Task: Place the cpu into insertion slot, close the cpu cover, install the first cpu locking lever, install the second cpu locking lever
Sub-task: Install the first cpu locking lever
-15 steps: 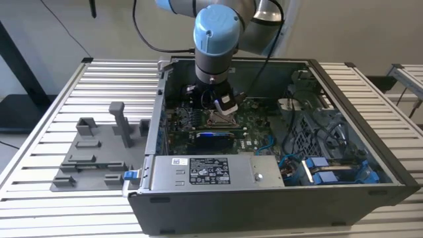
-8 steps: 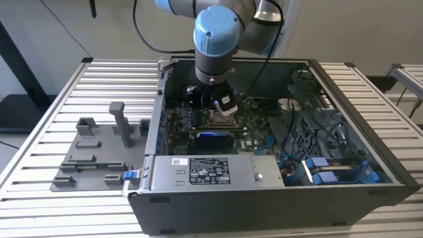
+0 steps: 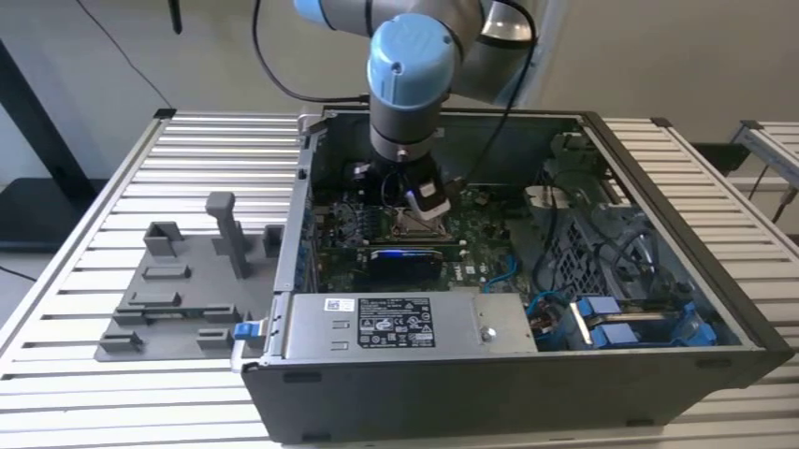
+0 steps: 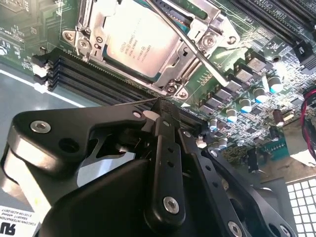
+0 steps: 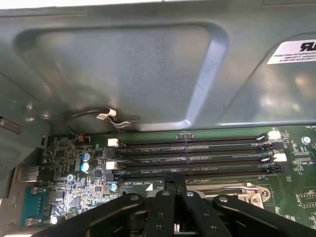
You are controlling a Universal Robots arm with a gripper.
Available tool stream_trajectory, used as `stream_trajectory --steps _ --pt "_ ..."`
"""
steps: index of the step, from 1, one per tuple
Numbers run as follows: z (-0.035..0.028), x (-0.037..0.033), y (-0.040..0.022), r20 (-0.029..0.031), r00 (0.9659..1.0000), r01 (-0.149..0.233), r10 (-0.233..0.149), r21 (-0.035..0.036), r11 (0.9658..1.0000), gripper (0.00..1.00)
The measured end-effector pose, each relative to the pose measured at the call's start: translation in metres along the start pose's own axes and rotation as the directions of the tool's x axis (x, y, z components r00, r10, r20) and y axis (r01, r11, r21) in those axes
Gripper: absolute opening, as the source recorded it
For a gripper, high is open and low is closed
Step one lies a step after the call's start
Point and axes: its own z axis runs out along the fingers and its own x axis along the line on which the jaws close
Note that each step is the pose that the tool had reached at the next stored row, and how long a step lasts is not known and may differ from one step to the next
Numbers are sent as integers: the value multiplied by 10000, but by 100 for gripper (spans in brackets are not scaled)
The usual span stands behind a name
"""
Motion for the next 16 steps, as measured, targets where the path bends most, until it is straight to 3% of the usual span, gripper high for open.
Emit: stream_trajectory --steps 16 --pt "29 -105 -4 1 10000 -2 2 6 10000 11"
